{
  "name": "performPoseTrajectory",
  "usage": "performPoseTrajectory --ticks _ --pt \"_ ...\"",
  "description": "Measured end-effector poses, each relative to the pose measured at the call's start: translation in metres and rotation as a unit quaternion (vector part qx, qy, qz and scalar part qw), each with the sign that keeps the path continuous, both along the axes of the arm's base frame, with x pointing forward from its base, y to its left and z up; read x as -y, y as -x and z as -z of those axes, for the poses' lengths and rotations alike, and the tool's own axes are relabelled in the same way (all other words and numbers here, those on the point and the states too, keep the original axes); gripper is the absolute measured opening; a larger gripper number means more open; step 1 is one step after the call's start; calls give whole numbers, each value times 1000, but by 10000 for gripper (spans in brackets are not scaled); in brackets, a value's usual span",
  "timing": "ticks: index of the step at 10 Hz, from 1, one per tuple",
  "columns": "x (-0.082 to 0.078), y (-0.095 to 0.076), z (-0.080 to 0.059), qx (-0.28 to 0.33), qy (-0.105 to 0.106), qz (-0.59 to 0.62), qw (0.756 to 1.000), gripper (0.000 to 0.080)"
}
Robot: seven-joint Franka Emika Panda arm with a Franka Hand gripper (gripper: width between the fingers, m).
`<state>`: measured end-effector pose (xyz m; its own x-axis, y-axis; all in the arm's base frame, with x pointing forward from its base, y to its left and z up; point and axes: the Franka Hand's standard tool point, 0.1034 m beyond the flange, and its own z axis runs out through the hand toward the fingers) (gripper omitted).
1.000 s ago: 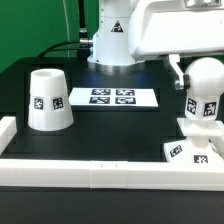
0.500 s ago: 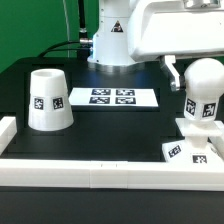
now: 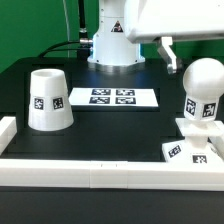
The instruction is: Assemble lamp
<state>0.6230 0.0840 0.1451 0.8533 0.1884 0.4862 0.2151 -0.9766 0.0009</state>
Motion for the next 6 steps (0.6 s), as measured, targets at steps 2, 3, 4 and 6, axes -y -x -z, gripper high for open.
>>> performPoseTrajectory --ticks 2,3,4,6 --pt "0 1 2 -2 0 0 1000 699" --pt "0 2 5 -5 0 0 1000 699" --pt "2 3 11 -10 2 0 1000 699" --pt "5 4 16 -29 4 -2 1000 699"
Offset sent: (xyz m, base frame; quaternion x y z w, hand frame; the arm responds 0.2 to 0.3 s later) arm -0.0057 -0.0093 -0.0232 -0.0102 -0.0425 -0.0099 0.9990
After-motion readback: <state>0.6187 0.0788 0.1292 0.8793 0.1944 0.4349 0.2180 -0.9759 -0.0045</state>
